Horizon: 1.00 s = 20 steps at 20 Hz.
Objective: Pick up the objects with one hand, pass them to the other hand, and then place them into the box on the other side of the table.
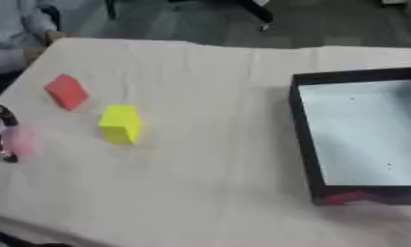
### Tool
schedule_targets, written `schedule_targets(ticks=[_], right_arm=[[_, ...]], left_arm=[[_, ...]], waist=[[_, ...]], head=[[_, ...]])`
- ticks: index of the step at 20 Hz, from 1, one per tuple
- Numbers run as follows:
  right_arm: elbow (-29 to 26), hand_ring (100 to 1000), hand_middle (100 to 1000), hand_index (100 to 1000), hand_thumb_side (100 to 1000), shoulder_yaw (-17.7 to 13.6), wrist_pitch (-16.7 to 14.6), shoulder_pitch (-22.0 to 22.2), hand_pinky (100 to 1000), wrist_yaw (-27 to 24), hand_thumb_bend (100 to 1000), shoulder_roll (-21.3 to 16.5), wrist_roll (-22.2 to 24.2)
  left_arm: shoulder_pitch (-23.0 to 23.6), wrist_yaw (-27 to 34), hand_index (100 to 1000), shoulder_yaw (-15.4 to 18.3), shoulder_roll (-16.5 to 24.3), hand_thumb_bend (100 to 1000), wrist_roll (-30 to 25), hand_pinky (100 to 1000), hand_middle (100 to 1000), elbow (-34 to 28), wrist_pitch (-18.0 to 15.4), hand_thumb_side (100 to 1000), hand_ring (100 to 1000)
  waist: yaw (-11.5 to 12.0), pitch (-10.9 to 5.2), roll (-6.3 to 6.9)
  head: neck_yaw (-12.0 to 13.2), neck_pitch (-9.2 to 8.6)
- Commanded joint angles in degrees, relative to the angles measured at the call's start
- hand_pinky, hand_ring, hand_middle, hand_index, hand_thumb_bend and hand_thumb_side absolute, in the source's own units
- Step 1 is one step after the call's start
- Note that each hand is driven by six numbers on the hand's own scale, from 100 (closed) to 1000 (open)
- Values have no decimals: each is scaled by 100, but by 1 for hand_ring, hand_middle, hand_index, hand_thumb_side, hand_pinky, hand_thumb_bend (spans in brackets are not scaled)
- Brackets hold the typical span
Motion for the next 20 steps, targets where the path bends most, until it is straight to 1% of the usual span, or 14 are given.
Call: schedule_targets(ticks=[1, 8, 10, 15, 18, 20], right_arm=[[-121, 1000, 1000, 1000, 292, -24, -1, -42, 1000, 43, 615, -83, 26], [-121, 1000, 1000, 1000, 291, -26, 6, -39, 1000, 58, 614, -79, 33], [-121, 1000, 1000, 1000, 291, -27, 6, -40, 1000, 57, 614, -81, 33], [-121, 1000, 1000, 1000, 290, -34, -3, -33, 1000, 34, 614, -97, 23], [-121, 1000, 1000, 1000, 290, -40, -11, -20, 1000, 24, 614, -110, 16], [-121, 1000, 1000, 1000, 289, -41, -18, -12, 1000, 20, 613, -117, 17]], left_arm=[[-62, 95, 803, 77, 136, 570, 67, 902, 841, -9, 39, 100, 939], [-58, 108, 689, 42, 122, 476, -82, 890, 814, 37, 43, 100, 926], [-63, 63, 639, 28, 127, 418, -153, 883, 801, 33, 37, 100, 917], [-88, 44, 597, 26, 199, 414, -222, 870, 786, -123, -10, 100, 900], [-66, 134, 568, 13, 305, 405, -185, 867, 781, -412, 6, 100, 892], [-32, 207, 551, 1, 407, 414, -129, 862, 776, -697, 57, 100, 887]], waist=[[-13, 17, -59], [-30, 19, -49], [-28, 17, -50], [-7, 0, -56], [13, -11, -58], [25, -17, -60]], head=[[27, -52], [57, -44], [63, -38], [37, -19], [-31, -15], [-89, -18]])
